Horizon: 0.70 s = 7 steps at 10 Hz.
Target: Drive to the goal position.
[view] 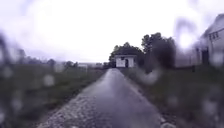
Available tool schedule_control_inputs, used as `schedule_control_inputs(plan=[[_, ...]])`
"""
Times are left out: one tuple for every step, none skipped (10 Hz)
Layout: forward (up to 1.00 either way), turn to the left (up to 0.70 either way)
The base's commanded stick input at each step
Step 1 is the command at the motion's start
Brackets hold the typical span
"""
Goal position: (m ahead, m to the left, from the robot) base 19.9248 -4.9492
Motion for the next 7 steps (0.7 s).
schedule_control_inputs(plan=[[0.67,0.0],[0.67,0.0],[0.68,0.0],[0.67,0.0],[0.67,0.0],[0.67,0.0],[0.67,-0.09]])
